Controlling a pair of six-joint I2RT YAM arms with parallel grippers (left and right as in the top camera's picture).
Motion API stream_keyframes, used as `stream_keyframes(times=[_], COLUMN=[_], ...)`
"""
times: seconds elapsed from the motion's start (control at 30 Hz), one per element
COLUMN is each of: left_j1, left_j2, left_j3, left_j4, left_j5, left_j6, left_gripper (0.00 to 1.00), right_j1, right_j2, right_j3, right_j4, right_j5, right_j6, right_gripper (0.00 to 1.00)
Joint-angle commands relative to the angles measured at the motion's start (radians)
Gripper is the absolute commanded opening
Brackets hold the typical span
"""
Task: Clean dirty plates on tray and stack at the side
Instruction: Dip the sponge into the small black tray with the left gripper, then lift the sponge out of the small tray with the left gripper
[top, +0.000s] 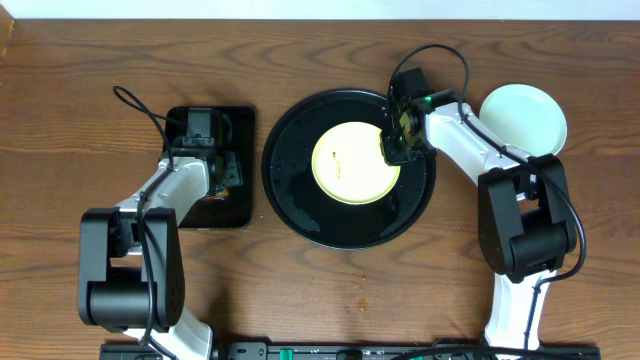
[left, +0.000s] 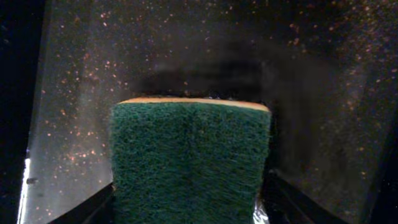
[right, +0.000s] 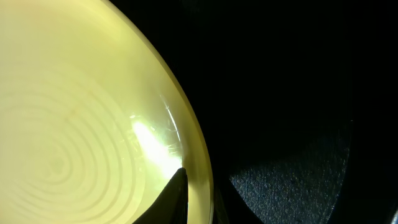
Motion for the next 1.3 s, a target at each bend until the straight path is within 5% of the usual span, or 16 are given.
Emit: stream_keyframes(times=[0.0,0.07,0.2,0.6,0.9,1.27], left_j1=[0.005,0.005,0.005,0.005,0.005,0.005], left_j2=[0.030,0.030,0.030,-0.152,-0.373,-0.399], left_j3=[-0.004,-0.004,-0.004,0.036,0.036,0.034], left_j4=[-0.009,-0.016,0.003,0.088,0.090,0.097], left_j5=[0.002,0.002,0.001,0.002,0.001,-0.071], left_j6=[0.002,0.002,0.002,0.002,0.002,0.002], left_gripper=[0.64,0.60,0.08,0.08,0.08,0.07], right_j1=[0.008,0.008,0.008,0.008,0.008,0.008], right_j2=[-0.023,-0.023,-0.023,-0.023,-0.023,-0.023], right_j3=[-0.006,-0.006,-0.006,-0.006,-0.006,-0.006], right_j4=[-0.001,-0.001,-0.001,-0.001,-0.001,0.000], right_j5=[0.002,0.002,0.002,0.002,0.002,0.002], right_j6=[-0.006,-0.006,-0.006,-0.007,-0.006,-0.006], right_gripper=[0.12,0.12,0.13,0.12,0.01,0.01])
